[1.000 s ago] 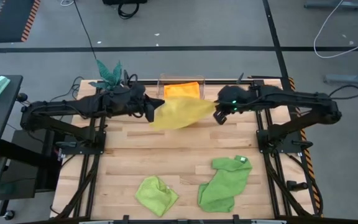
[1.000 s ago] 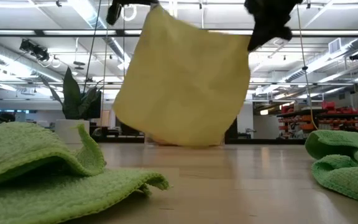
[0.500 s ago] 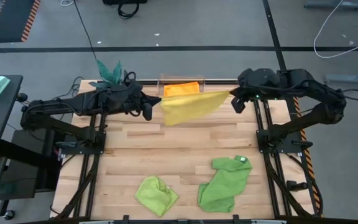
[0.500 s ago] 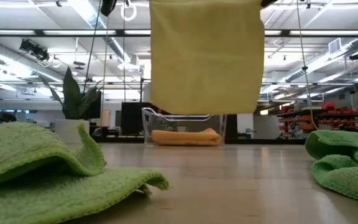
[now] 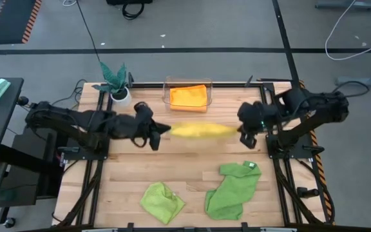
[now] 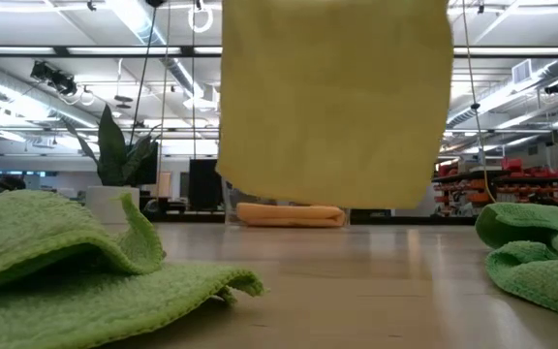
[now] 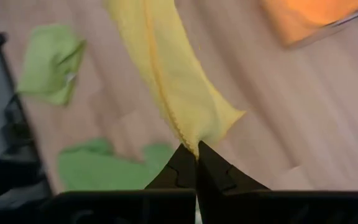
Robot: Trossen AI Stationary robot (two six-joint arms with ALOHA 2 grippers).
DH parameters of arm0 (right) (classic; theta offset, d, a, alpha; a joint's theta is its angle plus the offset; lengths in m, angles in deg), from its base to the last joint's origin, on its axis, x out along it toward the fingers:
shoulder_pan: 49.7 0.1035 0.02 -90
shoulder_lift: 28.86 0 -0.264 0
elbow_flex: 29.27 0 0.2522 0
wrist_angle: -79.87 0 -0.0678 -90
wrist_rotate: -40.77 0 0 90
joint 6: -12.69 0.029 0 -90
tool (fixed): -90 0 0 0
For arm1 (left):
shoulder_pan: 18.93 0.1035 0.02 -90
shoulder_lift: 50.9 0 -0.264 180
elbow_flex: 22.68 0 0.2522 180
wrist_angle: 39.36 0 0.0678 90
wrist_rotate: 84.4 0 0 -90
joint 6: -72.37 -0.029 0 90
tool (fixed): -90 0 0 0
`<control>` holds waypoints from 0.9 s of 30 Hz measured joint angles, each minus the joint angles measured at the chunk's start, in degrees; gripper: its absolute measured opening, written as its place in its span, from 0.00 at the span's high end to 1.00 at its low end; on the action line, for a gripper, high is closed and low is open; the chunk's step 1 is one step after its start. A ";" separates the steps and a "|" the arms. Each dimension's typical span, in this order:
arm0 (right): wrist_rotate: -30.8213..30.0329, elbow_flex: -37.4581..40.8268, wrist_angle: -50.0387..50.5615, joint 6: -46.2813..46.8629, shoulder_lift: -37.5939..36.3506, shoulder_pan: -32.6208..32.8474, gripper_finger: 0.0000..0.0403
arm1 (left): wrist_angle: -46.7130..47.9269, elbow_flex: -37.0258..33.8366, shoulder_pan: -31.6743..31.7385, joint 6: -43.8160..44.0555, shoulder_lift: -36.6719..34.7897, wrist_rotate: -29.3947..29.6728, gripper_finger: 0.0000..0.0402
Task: Fold microfiber towels
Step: Fold the yellow towel
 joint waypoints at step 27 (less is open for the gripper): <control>8.41 9.77 -0.84 -5.47 1.91 -5.83 1.00 | 14.16 -0.07 -6.81 17.55 8.00 6.16 1.00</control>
